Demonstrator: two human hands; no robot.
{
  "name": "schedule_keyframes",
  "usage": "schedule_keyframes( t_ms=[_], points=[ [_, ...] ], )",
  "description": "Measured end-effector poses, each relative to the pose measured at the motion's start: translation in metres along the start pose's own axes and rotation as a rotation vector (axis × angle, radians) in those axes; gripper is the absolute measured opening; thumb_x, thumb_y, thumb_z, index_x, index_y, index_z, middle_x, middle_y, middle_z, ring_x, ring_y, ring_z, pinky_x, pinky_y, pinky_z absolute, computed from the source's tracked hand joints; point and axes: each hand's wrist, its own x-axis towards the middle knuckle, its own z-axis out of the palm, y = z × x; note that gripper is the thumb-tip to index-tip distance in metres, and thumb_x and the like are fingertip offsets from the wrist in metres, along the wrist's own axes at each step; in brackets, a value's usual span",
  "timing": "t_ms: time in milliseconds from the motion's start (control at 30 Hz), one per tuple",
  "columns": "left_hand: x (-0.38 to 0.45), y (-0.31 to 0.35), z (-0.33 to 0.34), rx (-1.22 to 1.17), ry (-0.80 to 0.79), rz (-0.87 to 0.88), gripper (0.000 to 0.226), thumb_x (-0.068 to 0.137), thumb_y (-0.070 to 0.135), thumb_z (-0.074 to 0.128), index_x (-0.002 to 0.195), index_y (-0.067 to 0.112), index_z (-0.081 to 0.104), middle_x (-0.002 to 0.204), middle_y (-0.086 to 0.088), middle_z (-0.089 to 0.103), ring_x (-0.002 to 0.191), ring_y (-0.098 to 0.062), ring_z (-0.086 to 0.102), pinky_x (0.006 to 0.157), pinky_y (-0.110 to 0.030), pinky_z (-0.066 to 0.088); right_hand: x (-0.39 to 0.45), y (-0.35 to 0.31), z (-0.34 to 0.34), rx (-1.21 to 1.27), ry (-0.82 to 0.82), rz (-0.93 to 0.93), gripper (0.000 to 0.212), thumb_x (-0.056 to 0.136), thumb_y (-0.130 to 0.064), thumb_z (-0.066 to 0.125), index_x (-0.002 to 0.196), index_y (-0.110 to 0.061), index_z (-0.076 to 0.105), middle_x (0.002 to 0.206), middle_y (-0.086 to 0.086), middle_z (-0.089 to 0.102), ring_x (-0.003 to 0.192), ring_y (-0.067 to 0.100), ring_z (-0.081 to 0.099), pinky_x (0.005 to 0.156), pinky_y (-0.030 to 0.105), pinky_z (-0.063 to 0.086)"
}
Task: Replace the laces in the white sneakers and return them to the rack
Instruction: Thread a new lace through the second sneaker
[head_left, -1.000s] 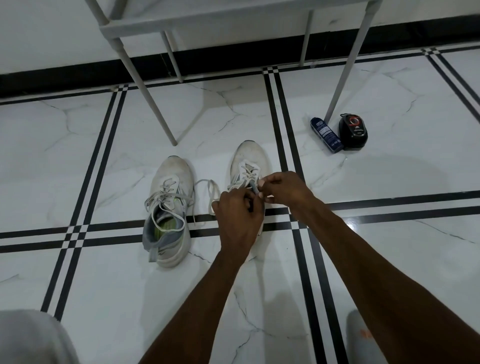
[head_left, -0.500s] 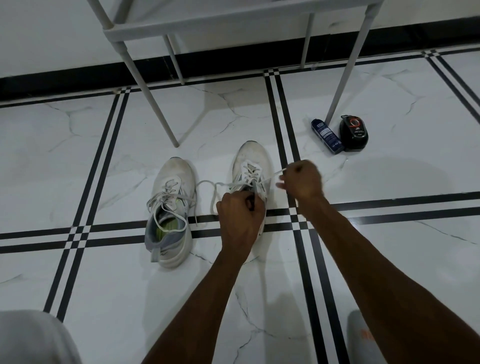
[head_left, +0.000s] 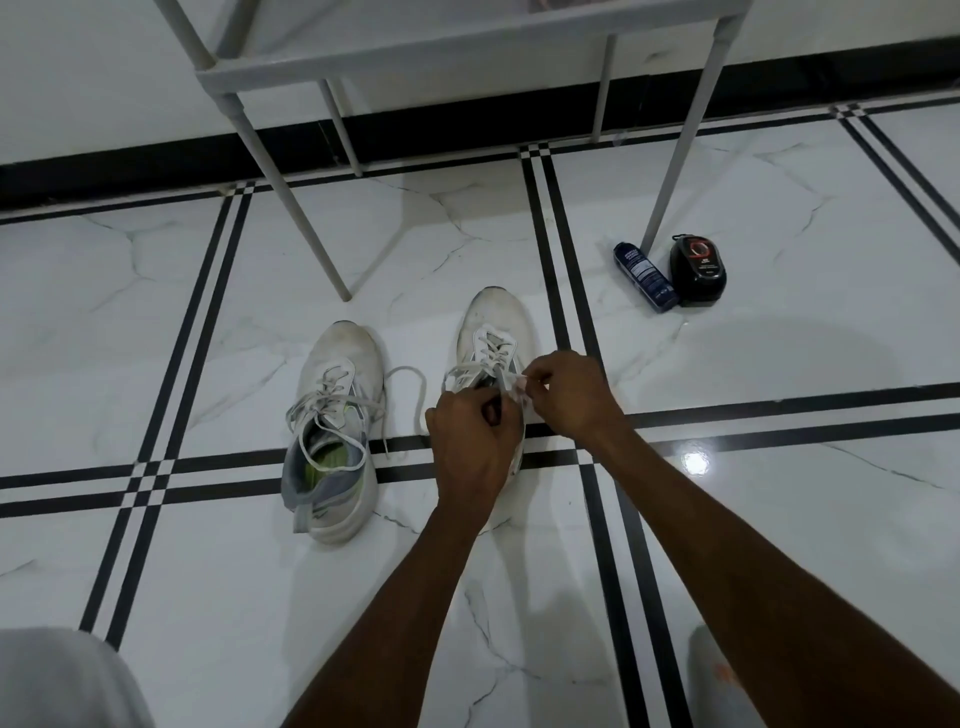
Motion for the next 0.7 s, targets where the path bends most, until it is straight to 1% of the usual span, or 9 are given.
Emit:
schedule_keyframes(
  t_ms=[100,167,200,267,333,467,533,600,700],
  points=[
    [0.000,0.001,-0.001,0.007,0.006,-0.005,0.039,0.091,0.028,0.058,0.056,0.017,0.049,0.048,0.007,0.041,0.050,-0.013,0.045,0.062,-0.041,0.048,0.004,0.026,-0.037,0.005,0.437,0.255,0.015,0.091,-0.009,0.063,0.093,-0.002,0.077,0.091,0.014,0.075,0.068,0.013,0.065,0.066,0.003,0.037],
    [-0.002,0.000,-0.002,0.004,0.006,-0.018,0.037,0.091,0.028,0.058,0.057,0.015,0.052,0.048,0.007,0.043,0.051,-0.013,0.047,0.063,-0.042,0.049,0.001,0.055,-0.067,0.085,0.686,0.474,0.019,0.092,-0.010,0.064,0.104,0.001,0.074,0.102,0.018,0.072,0.089,0.026,0.070,0.076,0.015,0.041],
    [-0.003,0.001,-0.003,-0.002,0.007,-0.029,0.037,0.091,0.029,0.058,0.057,0.014,0.054,0.048,0.007,0.044,0.051,-0.013,0.048,0.063,-0.042,0.049,-0.001,0.065,-0.077,0.137,0.706,0.498,0.022,0.089,-0.007,0.066,0.109,0.002,0.071,0.110,0.019,0.069,0.099,0.029,0.068,0.082,0.018,0.043],
    [-0.003,0.004,-0.002,-0.009,0.008,-0.039,0.037,0.091,0.030,0.059,0.057,0.015,0.055,0.048,0.009,0.044,0.051,-0.012,0.049,0.065,-0.042,0.050,-0.006,0.065,-0.076,0.093,0.570,0.376,0.033,0.087,-0.004,0.070,0.119,0.003,0.066,0.124,0.019,0.062,0.113,0.029,0.061,0.096,0.019,0.040],
    [-0.002,0.006,0.000,-0.018,0.018,-0.044,0.038,0.091,0.030,0.059,0.057,0.016,0.054,0.047,0.010,0.043,0.050,-0.012,0.048,0.065,-0.042,0.050,-0.007,0.049,-0.057,0.067,0.377,0.141,0.034,0.088,-0.007,0.071,0.121,0.000,0.065,0.125,0.017,0.062,0.117,0.028,0.058,0.105,0.029,0.041],
    [-0.001,0.006,0.002,-0.027,0.015,-0.053,0.039,0.092,0.032,0.060,0.057,0.015,0.056,0.047,0.008,0.046,0.048,-0.013,0.047,0.062,-0.040,0.049,-0.001,0.011,-0.013,0.046,0.040,-0.125,0.026,0.090,-0.023,0.073,0.112,-0.010,0.074,0.112,0.008,0.069,0.107,0.019,0.061,0.098,0.033,0.046],
    [-0.002,0.005,0.000,-0.043,0.009,-0.052,0.040,0.093,0.034,0.059,0.059,0.013,0.059,0.047,0.005,0.049,0.048,-0.015,0.048,0.061,-0.039,0.048,0.003,0.009,0.000,0.003,0.018,-0.176,0.015,0.091,-0.018,0.069,0.099,-0.010,0.079,0.100,0.009,0.073,0.094,0.020,0.065,0.087,0.030,0.049],
    [-0.002,0.006,-0.001,-0.047,0.008,-0.050,0.036,0.092,0.031,0.059,0.061,0.013,0.061,0.049,0.004,0.051,0.050,-0.015,0.050,0.062,-0.039,0.048,0.006,0.018,0.004,-0.117,0.106,-0.163,0.017,0.091,-0.013,0.065,0.084,-0.006,0.079,0.083,0.010,0.072,0.078,0.020,0.065,0.072,0.027,0.049],
    [-0.001,0.007,-0.001,-0.024,0.020,-0.064,0.033,0.090,0.027,0.059,0.061,0.012,0.061,0.049,0.004,0.049,0.050,-0.017,0.050,0.063,-0.037,0.049,0.005,0.047,-0.006,-0.361,0.177,0.121,0.013,0.087,-0.015,0.070,0.084,-0.003,0.071,0.087,0.012,0.065,0.083,0.025,0.063,0.069,0.029,0.046]
  ],
)
